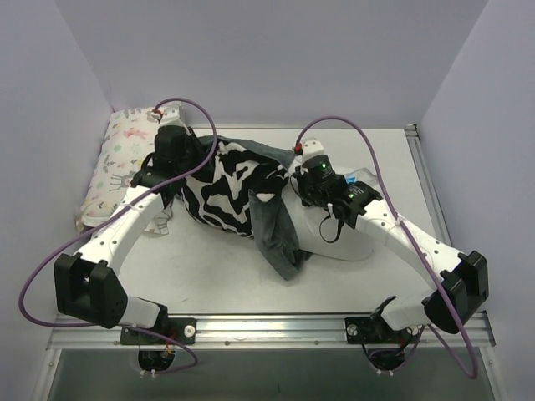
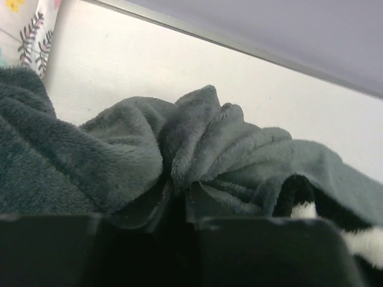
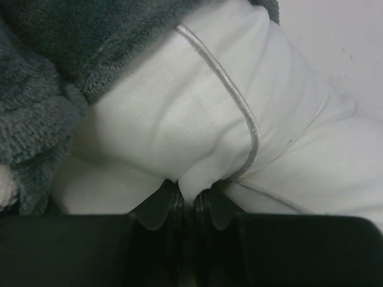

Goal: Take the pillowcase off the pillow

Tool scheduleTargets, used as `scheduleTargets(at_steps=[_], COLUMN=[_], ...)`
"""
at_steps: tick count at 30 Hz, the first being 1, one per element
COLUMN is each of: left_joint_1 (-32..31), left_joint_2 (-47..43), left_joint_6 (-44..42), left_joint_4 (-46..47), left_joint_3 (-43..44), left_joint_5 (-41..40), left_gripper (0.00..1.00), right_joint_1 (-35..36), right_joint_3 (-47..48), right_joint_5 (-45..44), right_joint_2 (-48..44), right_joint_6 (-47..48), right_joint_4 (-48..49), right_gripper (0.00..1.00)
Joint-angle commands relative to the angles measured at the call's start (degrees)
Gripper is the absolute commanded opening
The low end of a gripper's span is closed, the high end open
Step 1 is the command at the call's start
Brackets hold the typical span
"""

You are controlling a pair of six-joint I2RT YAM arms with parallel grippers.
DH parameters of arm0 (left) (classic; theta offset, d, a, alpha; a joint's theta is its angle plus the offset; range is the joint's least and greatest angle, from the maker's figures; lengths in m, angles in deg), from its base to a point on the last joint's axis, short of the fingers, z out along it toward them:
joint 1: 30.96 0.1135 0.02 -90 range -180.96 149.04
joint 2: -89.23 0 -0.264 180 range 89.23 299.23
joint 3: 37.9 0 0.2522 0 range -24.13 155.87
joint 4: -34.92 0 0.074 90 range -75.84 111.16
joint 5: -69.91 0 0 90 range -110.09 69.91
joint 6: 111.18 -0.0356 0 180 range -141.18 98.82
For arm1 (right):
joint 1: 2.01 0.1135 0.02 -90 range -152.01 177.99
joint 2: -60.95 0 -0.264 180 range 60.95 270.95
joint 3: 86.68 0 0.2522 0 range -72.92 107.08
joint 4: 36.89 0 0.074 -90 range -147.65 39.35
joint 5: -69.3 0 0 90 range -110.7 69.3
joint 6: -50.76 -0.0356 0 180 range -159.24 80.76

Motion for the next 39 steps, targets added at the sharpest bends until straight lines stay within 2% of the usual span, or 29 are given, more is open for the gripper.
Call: scheduleTargets(at_steps=[1,4,7,11,14,15,17,20,26,27,30,31,32,33,36,39], left_joint_1=[-0.81,-0.81,-0.89,-1.77,-3.87,-4.41,-4.76,-4.85,-4.41,-4.41,-4.32,-4.24,-3.89,-3.36,1.29,9.89], left_joint_2=[-1.99,-3.75,-6.65,-12.7,-16.74,-17.72,-19.13,-16.61,-6.23,-5.69,-4.64,-4.63,-4.72,-4.72,-4.37,-6.12], left_joint_6=[-2.9,-4.31,-5.1,-3.62,-0.98,-0.71,-0.27,-1.14,-3.34,-3.52,-3.78,-3.78,-3.7,-2.91,-0.9,2.44], left_joint_4=[-7.85,-8.47,-8.38,-9.61,-10.14,-9.18,-3.39,6.27,18.5,19.3,16.61,14.58,12.64,6.79,-2.98,-6.79], left_joint_3=[1.95,4.33,6.18,4.26,-2.32,-7.48,-11.9,-17.18,-17.28,-17.37,-16.06,-15.44,-13.87,-12.9,-8.25,-7.44], left_joint_5=[4.17,4.7,5.67,3.92,0.4,-0.3,0.91,5.83,10.13,10.41,6.3,2.98,-0.01,-6.92,-15.48,-16.22], left_gripper=[0.33,0.72,0.84,0.86,0.88,0.88,0.9,0.91,0.92,0.89,0.53,0.15,0.01,0.0,0.0,0.0], right_joint_1=[-2.82,-4.85,-6.08,-7.31,-7.75,-7.84,-7.93,-8.02,-8.02,-8.02,-8.46,-8.98,-9.16,-9.51,-11.61,-16.35], right_joint_3=[-0.58,-0.4,0.21,1.71,2.94,3.38,4.43,5.57,5.84,5.75,5.93,6.1,6.28,6.98,9.87,11.81], right_joint_5=[-0.34,0.1,0.19,0.9,1.07,1.07,1.94,2.57,3.0,2.66,2.22,1.95,1.86,1.78,-1.12,-1.39], right_joint_2=[3.81,3.99,4.42,5.3,5.83,6.09,6.45,6.97,6.36,6.1,5.31,5.04,4.69,3.91,2.15,-0.48], right_joint_6=[-4.01,-4.19,-4.1,-3.75,-3.4,-3.4,-3.05,-2.96,-2.96,-2.87,-2.95,-3.83,-4.1,-4.45,-6.47,-8.05], right_joint_4=[-4.79,-5.14,-5.06,-5.32,-5.5,-5.58,-5.94,-6.29,-6.9,-7.08,-7.86,-8.22,-8.57,-9.7,-14.09,-17.52], right_gripper=[0.0,0.0,0.0,0.0,0.0,0.0,0.0,0.0,0.0,0.0,0.0,0.0,0.0,0.0,0.0,0.0])
